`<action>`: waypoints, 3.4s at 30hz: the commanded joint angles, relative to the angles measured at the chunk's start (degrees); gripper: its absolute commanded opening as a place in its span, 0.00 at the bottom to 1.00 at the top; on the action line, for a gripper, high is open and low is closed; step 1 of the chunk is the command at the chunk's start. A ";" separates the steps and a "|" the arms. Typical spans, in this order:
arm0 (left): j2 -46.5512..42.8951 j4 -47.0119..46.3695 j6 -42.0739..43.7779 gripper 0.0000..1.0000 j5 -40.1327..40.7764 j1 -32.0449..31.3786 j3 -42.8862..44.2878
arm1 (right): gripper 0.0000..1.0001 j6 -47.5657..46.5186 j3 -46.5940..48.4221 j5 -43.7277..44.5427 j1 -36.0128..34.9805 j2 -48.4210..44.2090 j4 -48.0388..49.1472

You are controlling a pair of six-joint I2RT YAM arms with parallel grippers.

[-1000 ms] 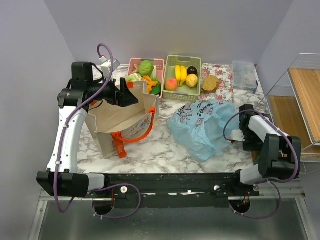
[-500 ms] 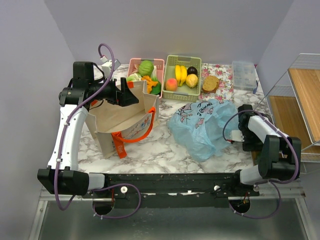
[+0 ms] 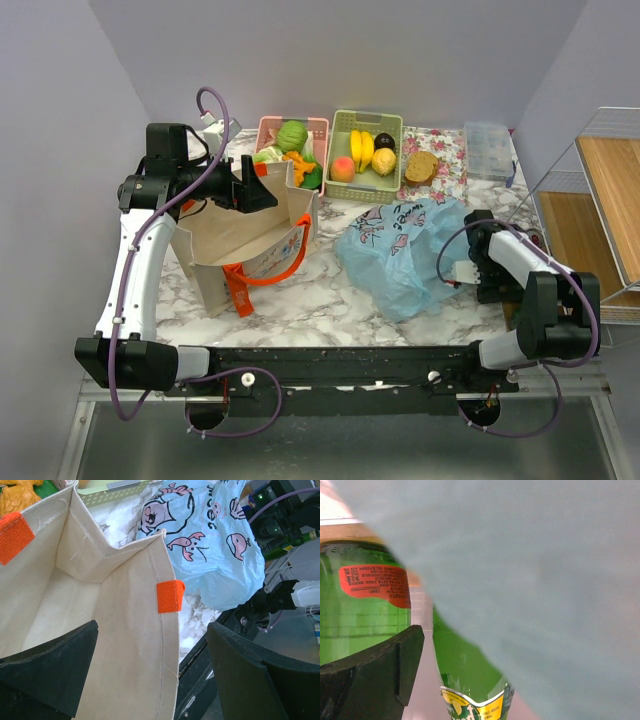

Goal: Untie the knot of the grocery bags and take out the mixed food

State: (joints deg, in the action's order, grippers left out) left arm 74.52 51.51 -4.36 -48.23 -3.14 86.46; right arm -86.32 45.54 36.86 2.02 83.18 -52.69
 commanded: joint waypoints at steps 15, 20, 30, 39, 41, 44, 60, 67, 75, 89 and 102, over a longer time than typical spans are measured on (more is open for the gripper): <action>-1.34 0.04 3.10 0.95 -0.11 -2.95 1.56 | 0.88 16.57 9.47 -11.41 -16.88 0.91 -14.33; -3.64 -0.07 8.63 0.95 2.74 -9.28 3.46 | 0.87 22.38 13.69 -17.80 -22.36 1.98 -18.06; 1.07 -3.89 11.86 0.98 9.77 -23.78 7.90 | 0.81 26.27 17.30 -32.80 -28.64 -6.61 -26.07; 15.67 -10.41 8.10 0.90 8.98 -32.29 9.24 | 0.84 25.62 21.13 -46.90 -28.67 -22.11 -28.64; 17.78 -11.84 9.87 0.87 9.27 -34.15 6.90 | 0.84 28.04 22.92 -48.09 -28.66 -23.54 -28.65; 19.61 -14.56 11.74 0.78 9.99 -36.10 1.68 | 0.84 32.12 27.22 -51.02 -28.65 -25.07 -28.35; 11.24 -27.64 35.36 0.54 21.12 -54.04 -33.22 | 0.90 73.10 43.89 -34.04 -28.65 -17.01 -1.97; 11.92 -24.58 38.50 0.56 25.59 -56.36 -34.74 | 0.94 72.99 31.91 -44.50 -28.65 -8.44 -0.04; -1.27 -26.45 41.35 0.64 21.98 -56.37 -41.07 | 0.91 63.53 13.53 -50.24 -28.64 -6.07 4.73; -14.92 -14.35 21.79 0.98 18.09 -38.04 -20.99 | 0.01 58.14 4.16 -52.76 -28.61 -11.12 9.04; -6.89 -25.06 27.07 0.98 22.97 -42.11 -11.11 | 0.01 51.64 19.18 -70.18 -28.74 -34.41 8.85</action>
State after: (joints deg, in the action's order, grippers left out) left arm 62.54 31.83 21.56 -28.91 -43.03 66.28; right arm -30.11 58.74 -24.95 -26.33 48.38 -40.88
